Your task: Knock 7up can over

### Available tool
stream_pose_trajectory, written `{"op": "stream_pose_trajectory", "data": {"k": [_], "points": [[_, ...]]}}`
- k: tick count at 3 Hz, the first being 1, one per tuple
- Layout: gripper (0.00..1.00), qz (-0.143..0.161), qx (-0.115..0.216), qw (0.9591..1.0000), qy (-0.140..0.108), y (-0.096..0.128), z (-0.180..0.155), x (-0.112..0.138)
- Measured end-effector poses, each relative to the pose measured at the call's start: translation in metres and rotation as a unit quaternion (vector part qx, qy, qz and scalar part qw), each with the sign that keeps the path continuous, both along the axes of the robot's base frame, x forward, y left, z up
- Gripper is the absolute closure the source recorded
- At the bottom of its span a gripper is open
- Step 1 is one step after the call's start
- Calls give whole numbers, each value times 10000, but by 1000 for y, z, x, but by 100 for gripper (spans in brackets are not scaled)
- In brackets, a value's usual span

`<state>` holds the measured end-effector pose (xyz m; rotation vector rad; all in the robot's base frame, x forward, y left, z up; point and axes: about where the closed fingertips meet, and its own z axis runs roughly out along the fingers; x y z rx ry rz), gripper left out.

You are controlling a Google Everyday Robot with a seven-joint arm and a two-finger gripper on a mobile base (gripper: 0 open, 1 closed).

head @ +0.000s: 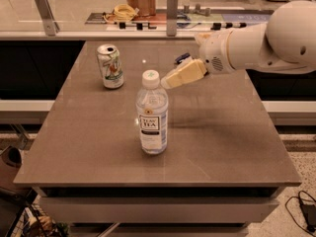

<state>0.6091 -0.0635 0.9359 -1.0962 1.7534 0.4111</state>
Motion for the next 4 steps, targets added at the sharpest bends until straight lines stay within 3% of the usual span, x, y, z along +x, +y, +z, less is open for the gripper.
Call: {"op": "stream_pose_trajectory", "data": {"k": [2, 3, 4], "points": [[0, 206, 509, 9984, 122, 53, -20, 38], [0, 94, 830, 9964, 106, 77, -33, 48], [0, -171, 1190, 9927, -94, 103, -42, 57]]}}
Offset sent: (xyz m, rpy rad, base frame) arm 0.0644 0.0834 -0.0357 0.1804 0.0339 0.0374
